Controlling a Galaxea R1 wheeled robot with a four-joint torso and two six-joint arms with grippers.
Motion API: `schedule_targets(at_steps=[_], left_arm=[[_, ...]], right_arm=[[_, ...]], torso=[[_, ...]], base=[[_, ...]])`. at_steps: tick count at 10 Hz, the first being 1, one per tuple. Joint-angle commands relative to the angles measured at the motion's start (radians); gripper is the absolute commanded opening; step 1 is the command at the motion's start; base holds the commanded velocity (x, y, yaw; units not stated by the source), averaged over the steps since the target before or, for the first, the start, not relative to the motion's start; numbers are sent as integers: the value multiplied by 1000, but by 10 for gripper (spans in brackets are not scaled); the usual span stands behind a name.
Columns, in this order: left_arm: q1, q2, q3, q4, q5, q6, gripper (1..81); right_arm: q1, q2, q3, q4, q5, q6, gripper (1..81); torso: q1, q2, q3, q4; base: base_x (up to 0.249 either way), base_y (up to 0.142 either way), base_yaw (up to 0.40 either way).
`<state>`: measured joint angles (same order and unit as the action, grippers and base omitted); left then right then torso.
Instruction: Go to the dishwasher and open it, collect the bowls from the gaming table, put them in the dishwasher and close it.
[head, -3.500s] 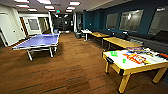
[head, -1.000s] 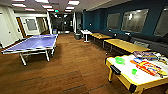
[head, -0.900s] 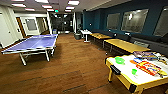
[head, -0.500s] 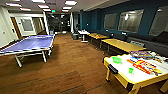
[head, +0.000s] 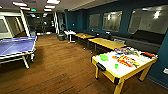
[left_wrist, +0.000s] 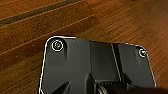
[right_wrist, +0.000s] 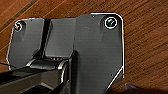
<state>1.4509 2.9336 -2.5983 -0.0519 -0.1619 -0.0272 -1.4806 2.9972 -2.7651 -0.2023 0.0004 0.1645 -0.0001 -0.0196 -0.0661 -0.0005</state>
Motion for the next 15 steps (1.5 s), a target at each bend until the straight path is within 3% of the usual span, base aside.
schedule_targets(at_steps=[1,15], left_arm=[[-56,-10,4,6,44,0,811],[-56,-5,4,11,44,0,811]], right_arm=[[53,-4,-4,5,-50,7,811],[52,2,-4,4,-50,6,811]], torso=[[0,0,0,0],[0,0,0,0]], base=[[0,0,-390],[0,0,-392]])
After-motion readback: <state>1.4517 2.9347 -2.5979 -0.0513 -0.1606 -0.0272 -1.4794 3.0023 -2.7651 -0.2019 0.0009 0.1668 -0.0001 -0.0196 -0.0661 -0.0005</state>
